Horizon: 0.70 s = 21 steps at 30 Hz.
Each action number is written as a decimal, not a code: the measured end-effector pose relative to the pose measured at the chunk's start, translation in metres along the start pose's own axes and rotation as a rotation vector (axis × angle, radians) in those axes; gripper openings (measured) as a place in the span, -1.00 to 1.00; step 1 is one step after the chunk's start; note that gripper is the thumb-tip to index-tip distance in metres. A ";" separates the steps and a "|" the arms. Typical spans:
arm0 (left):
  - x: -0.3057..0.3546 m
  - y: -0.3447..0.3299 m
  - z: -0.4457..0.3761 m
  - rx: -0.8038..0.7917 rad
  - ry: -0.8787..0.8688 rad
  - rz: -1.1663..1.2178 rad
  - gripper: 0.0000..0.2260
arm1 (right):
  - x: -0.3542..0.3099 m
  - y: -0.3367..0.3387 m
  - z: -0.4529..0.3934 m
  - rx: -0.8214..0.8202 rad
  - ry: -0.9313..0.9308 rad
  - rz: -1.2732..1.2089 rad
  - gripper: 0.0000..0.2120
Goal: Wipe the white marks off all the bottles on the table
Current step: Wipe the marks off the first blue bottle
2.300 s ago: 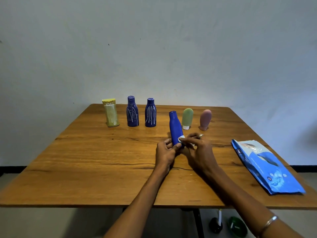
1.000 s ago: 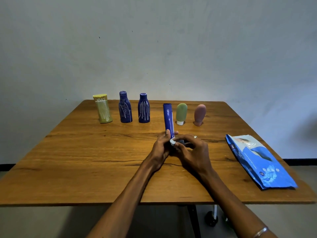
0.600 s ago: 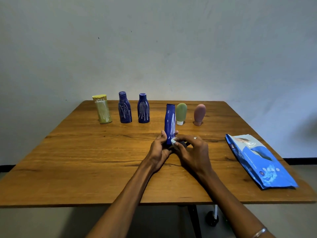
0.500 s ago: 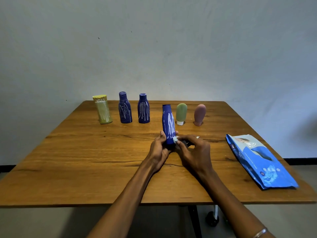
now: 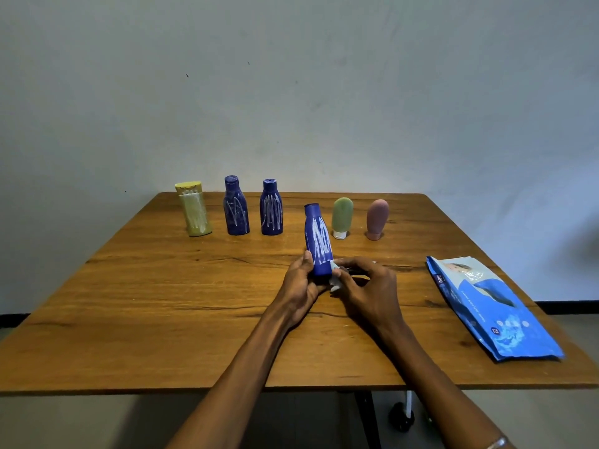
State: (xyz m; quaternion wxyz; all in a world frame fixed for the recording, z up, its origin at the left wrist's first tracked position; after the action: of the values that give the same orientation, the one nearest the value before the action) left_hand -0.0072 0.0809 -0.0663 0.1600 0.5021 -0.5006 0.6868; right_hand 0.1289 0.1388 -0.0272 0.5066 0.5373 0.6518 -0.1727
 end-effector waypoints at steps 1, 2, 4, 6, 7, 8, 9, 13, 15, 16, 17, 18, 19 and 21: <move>0.000 -0.001 0.000 -0.014 0.002 -0.017 -0.70 | 0.000 0.001 0.000 0.004 -0.001 -0.003 -0.82; 0.000 -0.001 0.000 -0.026 0.005 -0.041 -0.69 | -0.001 0.002 -0.001 0.018 0.011 0.016 -0.83; -0.001 -0.004 0.002 -0.064 0.018 -0.094 -0.63 | -0.001 0.005 -0.001 0.056 0.024 0.021 -0.85; -0.004 -0.005 0.003 -0.103 0.028 -0.138 -0.59 | 0.000 0.008 -0.001 0.101 0.027 0.002 -0.84; -0.003 -0.005 0.003 -0.100 0.029 -0.148 -0.59 | 0.000 0.008 0.000 0.112 0.031 -0.005 -0.83; -0.003 -0.004 0.003 -0.092 0.025 -0.154 -0.60 | 0.000 0.008 0.000 0.109 0.039 -0.005 -0.82; -0.002 -0.003 0.003 -0.085 0.018 -0.154 -0.61 | -0.001 0.007 0.000 0.096 0.045 -0.007 -0.81; -0.002 0.001 0.001 -0.037 -0.008 -0.146 -0.61 | -0.001 0.003 0.000 0.038 0.022 -0.023 -0.83; -0.001 0.002 0.000 -0.027 -0.021 -0.158 -0.62 | 0.001 0.002 0.001 0.021 -0.005 -0.025 -0.84; -0.001 0.001 0.000 -0.030 -0.026 -0.166 -0.63 | 0.002 0.002 0.000 0.019 -0.021 -0.023 -0.84; 0.000 0.000 0.001 -0.036 -0.029 -0.175 -0.64 | 0.003 0.003 -0.001 0.022 -0.039 -0.024 -0.84; 0.001 -0.001 0.001 -0.038 -0.030 -0.191 -0.65 | 0.004 0.003 -0.002 0.027 -0.054 -0.035 -0.83; 0.000 -0.002 0.001 -0.040 -0.029 -0.211 -0.66 | 0.005 0.004 -0.003 0.034 -0.068 -0.042 -0.80; 0.000 -0.002 0.001 -0.046 -0.034 -0.249 -0.68 | 0.004 0.003 -0.007 0.040 -0.089 -0.042 -0.74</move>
State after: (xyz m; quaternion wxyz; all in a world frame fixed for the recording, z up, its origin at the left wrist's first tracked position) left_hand -0.0049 0.0811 -0.0652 0.2469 0.5681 -0.4529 0.6412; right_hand 0.1284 0.1471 -0.0266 0.5203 0.5253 0.6363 -0.2202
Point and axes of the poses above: each hand's wrist, its own z-axis away from the middle knuckle, its own y-axis out of the back of the hand, x = y × z, the point moved 7 cm from there along -z, towards the middle knuckle, and after that the axes turned 7 degrees about -y, right-handed, at the moved point
